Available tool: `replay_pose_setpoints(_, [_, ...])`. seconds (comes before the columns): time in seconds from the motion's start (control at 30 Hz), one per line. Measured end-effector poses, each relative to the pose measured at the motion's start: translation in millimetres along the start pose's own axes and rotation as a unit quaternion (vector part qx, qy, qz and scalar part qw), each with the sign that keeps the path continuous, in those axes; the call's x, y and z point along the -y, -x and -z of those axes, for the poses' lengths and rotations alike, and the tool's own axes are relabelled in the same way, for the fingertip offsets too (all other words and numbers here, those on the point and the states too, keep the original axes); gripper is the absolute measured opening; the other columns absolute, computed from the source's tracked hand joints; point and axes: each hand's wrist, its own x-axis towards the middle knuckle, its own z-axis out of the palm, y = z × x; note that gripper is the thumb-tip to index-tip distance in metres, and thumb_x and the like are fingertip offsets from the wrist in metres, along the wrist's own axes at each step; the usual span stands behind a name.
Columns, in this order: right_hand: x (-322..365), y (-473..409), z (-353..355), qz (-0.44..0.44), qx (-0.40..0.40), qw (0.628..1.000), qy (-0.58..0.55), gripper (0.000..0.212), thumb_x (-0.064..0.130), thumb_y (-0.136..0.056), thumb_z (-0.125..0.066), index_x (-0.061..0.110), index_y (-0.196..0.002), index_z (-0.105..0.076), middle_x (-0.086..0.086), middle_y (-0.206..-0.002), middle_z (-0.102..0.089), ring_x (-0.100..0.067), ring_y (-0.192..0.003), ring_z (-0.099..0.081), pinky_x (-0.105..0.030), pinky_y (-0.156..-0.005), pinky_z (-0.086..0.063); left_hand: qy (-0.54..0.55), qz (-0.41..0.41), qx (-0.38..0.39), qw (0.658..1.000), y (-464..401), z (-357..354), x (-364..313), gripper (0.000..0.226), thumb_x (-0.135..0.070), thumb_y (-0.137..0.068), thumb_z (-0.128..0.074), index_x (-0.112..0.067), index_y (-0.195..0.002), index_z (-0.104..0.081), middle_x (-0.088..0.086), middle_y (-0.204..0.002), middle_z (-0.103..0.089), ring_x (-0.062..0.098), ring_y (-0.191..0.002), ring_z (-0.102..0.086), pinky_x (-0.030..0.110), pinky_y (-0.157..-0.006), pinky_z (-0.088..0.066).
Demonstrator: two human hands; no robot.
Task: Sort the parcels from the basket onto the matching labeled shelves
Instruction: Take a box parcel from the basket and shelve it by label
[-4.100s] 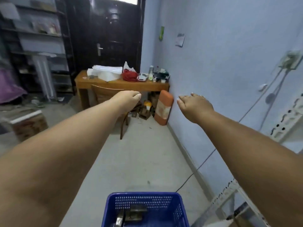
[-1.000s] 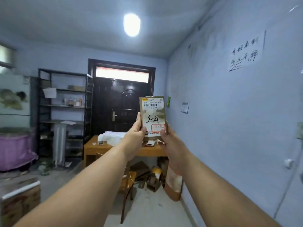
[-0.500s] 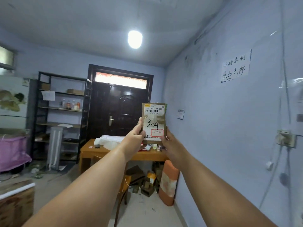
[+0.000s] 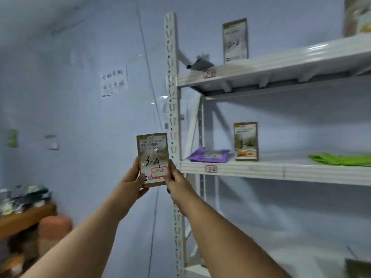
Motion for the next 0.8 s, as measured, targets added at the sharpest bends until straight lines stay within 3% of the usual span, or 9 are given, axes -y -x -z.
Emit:
replay_pose_setpoints(0.13, [-4,72,109,-0.063,-0.12,0.99,0.049,0.044,0.047,-0.098,-0.039,0.061,-0.138,-0.028,0.013,-0.132,-0.055,-0.013,-0.12,-0.052,-0.037,-0.107,-0.043,0.043,0.003,0.107,0.993,14,-115,-2,0.053,-0.012,-0.103,-0.038,-0.048,-0.141,-0.036,-0.008,-0.119,-0.063,0.007,-0.1,-0.063,0.027,-0.086,-0.049])
replay_pose_setpoints(0.27, [5,144,213,-0.08,-0.21,0.971,0.078,0.046,0.039,-0.1,-0.043,0.058,-0.14,-0.032,0.013,-0.134,-0.057,-0.011,-0.121,-0.054,-0.036,-0.106,-0.044,0.091,0.002,0.182,0.979,35,-230,-18,0.052,-0.009,-0.101,-0.042,-0.044,-0.14,-0.037,-0.005,-0.114,-0.065,0.012,-0.096,-0.063,0.022,-0.073,-0.052])
replay_pose_setpoints(0.37, [14,193,283,-0.086,-0.261,0.957,0.091,0.047,0.039,-0.099,-0.044,0.06,-0.138,-0.031,0.013,-0.136,-0.057,-0.01,-0.12,-0.053,-0.033,-0.104,-0.043,0.108,-0.01,0.239,0.965,53,-309,-35,0.055,-0.007,-0.102,-0.041,-0.045,-0.14,-0.036,-0.001,-0.124,-0.06,0.019,-0.111,-0.059,0.025,-0.079,-0.05])
replay_pose_setpoints(0.47, [27,247,351,-0.098,-0.312,0.94,0.092,0.047,0.035,-0.101,-0.044,0.056,-0.141,-0.033,0.012,-0.136,-0.056,-0.012,-0.122,-0.051,-0.033,-0.105,-0.043,0.122,-0.037,0.311,0.942,78,-389,-56,0.056,-0.008,-0.101,-0.041,-0.047,-0.14,-0.033,-0.006,-0.118,-0.063,0.011,-0.102,-0.062,0.02,-0.076,-0.052])
replay_pose_setpoints(0.67, [53,350,487,-0.101,-0.34,0.925,0.138,0.048,0.029,-0.103,-0.043,0.05,-0.145,-0.031,0.013,-0.135,-0.055,-0.011,-0.125,-0.05,-0.036,-0.11,-0.04,0.159,-0.049,0.371,0.913,128,-537,-87,0.055,-0.013,-0.102,-0.044,-0.05,-0.141,-0.032,-0.016,-0.124,-0.059,0.009,-0.112,-0.058,0.029,-0.09,-0.049])
replay_pose_setpoints(0.8, [59,401,565,-0.102,-0.375,0.91,0.146,0.049,0.03,-0.102,-0.046,0.051,-0.144,-0.032,0.014,-0.138,-0.055,-0.011,-0.13,-0.047,-0.035,-0.112,-0.037,0.147,-0.05,0.403,0.902,151,-626,-113,0.058,-0.016,-0.101,-0.046,-0.047,-0.146,-0.028,-0.01,-0.131,-0.056,0.015,-0.116,-0.058,0.031,-0.09,-0.05])
